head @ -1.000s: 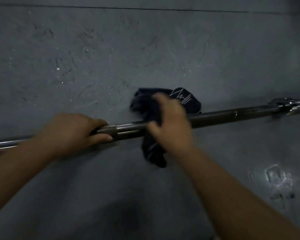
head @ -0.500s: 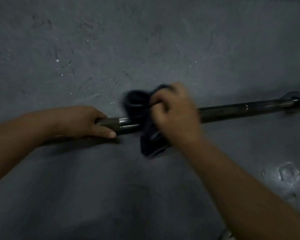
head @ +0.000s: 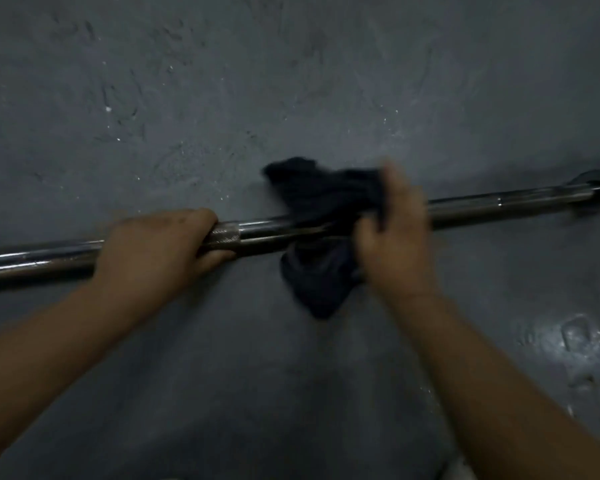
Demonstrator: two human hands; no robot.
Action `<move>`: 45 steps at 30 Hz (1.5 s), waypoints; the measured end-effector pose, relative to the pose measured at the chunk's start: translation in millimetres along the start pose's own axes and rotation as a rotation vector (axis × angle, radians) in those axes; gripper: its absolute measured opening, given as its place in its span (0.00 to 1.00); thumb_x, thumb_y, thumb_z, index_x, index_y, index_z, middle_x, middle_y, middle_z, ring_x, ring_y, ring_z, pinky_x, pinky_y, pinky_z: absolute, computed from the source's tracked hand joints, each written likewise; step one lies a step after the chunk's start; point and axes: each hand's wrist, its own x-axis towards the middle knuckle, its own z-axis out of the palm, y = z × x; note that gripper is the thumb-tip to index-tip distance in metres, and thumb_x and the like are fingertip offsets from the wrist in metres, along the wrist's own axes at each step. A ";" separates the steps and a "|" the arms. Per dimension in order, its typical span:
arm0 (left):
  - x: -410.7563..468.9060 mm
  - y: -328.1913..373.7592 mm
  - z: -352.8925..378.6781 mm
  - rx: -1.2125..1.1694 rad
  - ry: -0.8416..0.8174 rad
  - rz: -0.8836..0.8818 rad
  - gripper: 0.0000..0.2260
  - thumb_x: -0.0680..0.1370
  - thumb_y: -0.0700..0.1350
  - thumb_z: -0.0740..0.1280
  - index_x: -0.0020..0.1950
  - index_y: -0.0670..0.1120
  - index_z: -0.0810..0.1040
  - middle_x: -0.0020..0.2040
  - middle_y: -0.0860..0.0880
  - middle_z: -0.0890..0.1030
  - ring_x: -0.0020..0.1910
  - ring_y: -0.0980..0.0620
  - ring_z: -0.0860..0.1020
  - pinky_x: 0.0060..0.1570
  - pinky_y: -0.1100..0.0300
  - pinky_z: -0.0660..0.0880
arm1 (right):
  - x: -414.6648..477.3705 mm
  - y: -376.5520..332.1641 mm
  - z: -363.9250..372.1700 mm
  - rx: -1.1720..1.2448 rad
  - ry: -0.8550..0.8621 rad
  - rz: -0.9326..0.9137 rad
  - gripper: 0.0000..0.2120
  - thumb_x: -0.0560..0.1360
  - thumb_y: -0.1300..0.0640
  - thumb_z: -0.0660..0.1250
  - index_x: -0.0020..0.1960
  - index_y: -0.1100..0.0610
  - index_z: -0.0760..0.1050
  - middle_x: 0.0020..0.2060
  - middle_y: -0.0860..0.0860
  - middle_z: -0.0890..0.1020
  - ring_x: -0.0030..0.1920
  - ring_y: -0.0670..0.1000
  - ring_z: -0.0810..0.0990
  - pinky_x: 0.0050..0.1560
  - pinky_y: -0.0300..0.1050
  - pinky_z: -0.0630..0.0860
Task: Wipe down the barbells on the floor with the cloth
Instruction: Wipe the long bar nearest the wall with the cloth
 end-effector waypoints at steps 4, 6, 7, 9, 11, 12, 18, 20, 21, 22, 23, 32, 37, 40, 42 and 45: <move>13.6 -4.0 -2.7 -0.159 -0.225 -0.073 0.23 0.68 0.72 0.65 0.44 0.52 0.75 0.38 0.51 0.80 0.38 0.47 0.79 0.34 0.57 0.72 | 5.0 71.1 -34.2 -0.045 0.236 0.560 0.26 0.76 0.61 0.60 0.74 0.61 0.67 0.64 0.67 0.71 0.62 0.65 0.73 0.64 0.44 0.64; 43.0 -15.1 -15.9 -0.417 -0.648 -0.071 0.28 0.61 0.75 0.66 0.43 0.52 0.77 0.36 0.53 0.81 0.37 0.52 0.80 0.37 0.58 0.74 | -11.5 32.7 -4.9 -0.006 0.250 0.664 0.22 0.76 0.59 0.65 0.68 0.66 0.68 0.62 0.67 0.72 0.61 0.66 0.72 0.61 0.48 0.64; 52.4 -20.0 -21.1 -0.531 -0.765 -0.066 0.29 0.59 0.74 0.68 0.42 0.51 0.79 0.33 0.53 0.81 0.33 0.53 0.80 0.36 0.59 0.74 | -22.3 5.7 10.9 0.031 0.199 0.638 0.22 0.75 0.58 0.67 0.66 0.65 0.69 0.61 0.65 0.73 0.61 0.65 0.73 0.60 0.48 0.65; 58.6 -25.8 -21.0 -0.607 -0.808 -0.076 0.25 0.62 0.69 0.72 0.41 0.48 0.80 0.30 0.52 0.81 0.29 0.53 0.78 0.34 0.59 0.75 | -48.2 -48.2 30.7 0.124 -0.053 0.425 0.22 0.72 0.55 0.68 0.64 0.58 0.71 0.58 0.59 0.75 0.58 0.60 0.75 0.60 0.49 0.70; 52.8 -26.3 -12.2 -0.466 -0.628 -0.087 0.16 0.69 0.61 0.73 0.44 0.49 0.80 0.33 0.52 0.81 0.31 0.53 0.78 0.37 0.57 0.76 | -63.9 -69.4 25.7 0.211 -0.304 0.152 0.19 0.69 0.52 0.66 0.60 0.49 0.74 0.54 0.53 0.76 0.54 0.54 0.78 0.58 0.48 0.75; 45.1 -24.2 -7.9 -0.366 -0.492 -0.086 0.14 0.71 0.58 0.71 0.46 0.48 0.80 0.36 0.50 0.81 0.34 0.52 0.78 0.39 0.56 0.76 | -59.9 -66.6 13.4 0.263 -0.324 0.064 0.17 0.69 0.51 0.65 0.58 0.47 0.76 0.52 0.51 0.77 0.52 0.51 0.78 0.57 0.45 0.75; 11.6 -11.3 -0.3 -0.085 -0.158 0.068 0.21 0.71 0.72 0.57 0.51 0.57 0.70 0.47 0.52 0.82 0.43 0.47 0.80 0.37 0.56 0.72 | 18.7 45.1 -45.0 0.104 0.292 0.523 0.26 0.79 0.46 0.64 0.75 0.54 0.68 0.72 0.62 0.65 0.68 0.54 0.69 0.70 0.37 0.62; 11.0 -10.1 0.5 -0.044 -0.111 0.087 0.20 0.72 0.72 0.56 0.48 0.57 0.68 0.44 0.53 0.81 0.40 0.48 0.80 0.35 0.56 0.72 | 13.0 25.5 -7.5 0.055 0.215 0.710 0.30 0.79 0.37 0.61 0.76 0.50 0.66 0.78 0.63 0.54 0.76 0.61 0.60 0.75 0.47 0.57; 10.3 -9.4 0.6 -0.018 -0.086 0.089 0.20 0.72 0.72 0.56 0.47 0.56 0.67 0.45 0.54 0.81 0.40 0.48 0.80 0.33 0.57 0.71 | -0.8 1.8 17.8 -0.039 0.177 0.694 0.31 0.77 0.34 0.61 0.75 0.48 0.68 0.79 0.61 0.52 0.76 0.64 0.57 0.75 0.53 0.56; 9.7 -7.7 -0.5 -0.022 -0.085 0.091 0.20 0.72 0.72 0.56 0.47 0.57 0.67 0.45 0.54 0.81 0.40 0.49 0.80 0.32 0.57 0.69 | -16.1 -25.9 39.3 -0.108 0.174 0.617 0.30 0.76 0.34 0.62 0.73 0.48 0.69 0.79 0.60 0.54 0.74 0.65 0.58 0.74 0.58 0.58; 10.4 -6.8 -1.5 -0.053 -0.121 0.088 0.19 0.72 0.72 0.56 0.47 0.57 0.67 0.45 0.55 0.80 0.40 0.49 0.79 0.32 0.58 0.67 | -32.3 -53.7 55.2 -0.139 0.185 0.517 0.28 0.76 0.35 0.63 0.71 0.48 0.71 0.77 0.59 0.59 0.71 0.66 0.61 0.71 0.60 0.61; 26.4 -16.7 -16.5 -0.143 -0.181 -0.030 0.23 0.67 0.74 0.58 0.45 0.57 0.73 0.41 0.53 0.78 0.37 0.51 0.77 0.36 0.57 0.71 | -1.2 70.7 -33.4 -0.041 0.186 0.187 0.26 0.71 0.56 0.65 0.69 0.57 0.71 0.65 0.58 0.75 0.63 0.60 0.75 0.69 0.53 0.70; 21.3 -0.5 -1.4 0.022 -0.009 -0.101 0.21 0.71 0.69 0.66 0.45 0.51 0.72 0.39 0.47 0.80 0.38 0.43 0.80 0.33 0.56 0.68 | 22.3 31.7 10.5 -0.006 0.312 0.696 0.27 0.76 0.41 0.66 0.73 0.47 0.69 0.77 0.59 0.59 0.73 0.65 0.62 0.73 0.53 0.60; 55.1 -17.4 -17.0 -0.179 -0.421 -0.124 0.22 0.68 0.73 0.66 0.43 0.54 0.75 0.40 0.51 0.79 0.40 0.49 0.79 0.37 0.57 0.72 | -8.8 -33.6 41.5 -0.037 0.229 0.436 0.17 0.73 0.44 0.68 0.60 0.49 0.77 0.68 0.58 0.69 0.61 0.64 0.69 0.63 0.55 0.70; 69.5 -24.3 -32.0 -0.348 -0.601 -0.117 0.26 0.63 0.74 0.68 0.42 0.52 0.79 0.38 0.52 0.81 0.38 0.53 0.79 0.39 0.58 0.75 | -36.5 -63.9 45.0 -0.072 -0.056 0.012 0.14 0.70 0.49 0.70 0.55 0.49 0.78 0.63 0.56 0.73 0.56 0.62 0.71 0.57 0.55 0.73; 59.1 -20.4 -29.7 -0.211 -0.291 -0.111 0.21 0.67 0.69 0.69 0.45 0.52 0.76 0.42 0.49 0.81 0.38 0.47 0.78 0.35 0.56 0.70 | -31.3 -51.4 17.7 -0.014 -0.243 -0.435 0.13 0.68 0.54 0.70 0.52 0.54 0.78 0.59 0.56 0.76 0.56 0.61 0.74 0.56 0.55 0.76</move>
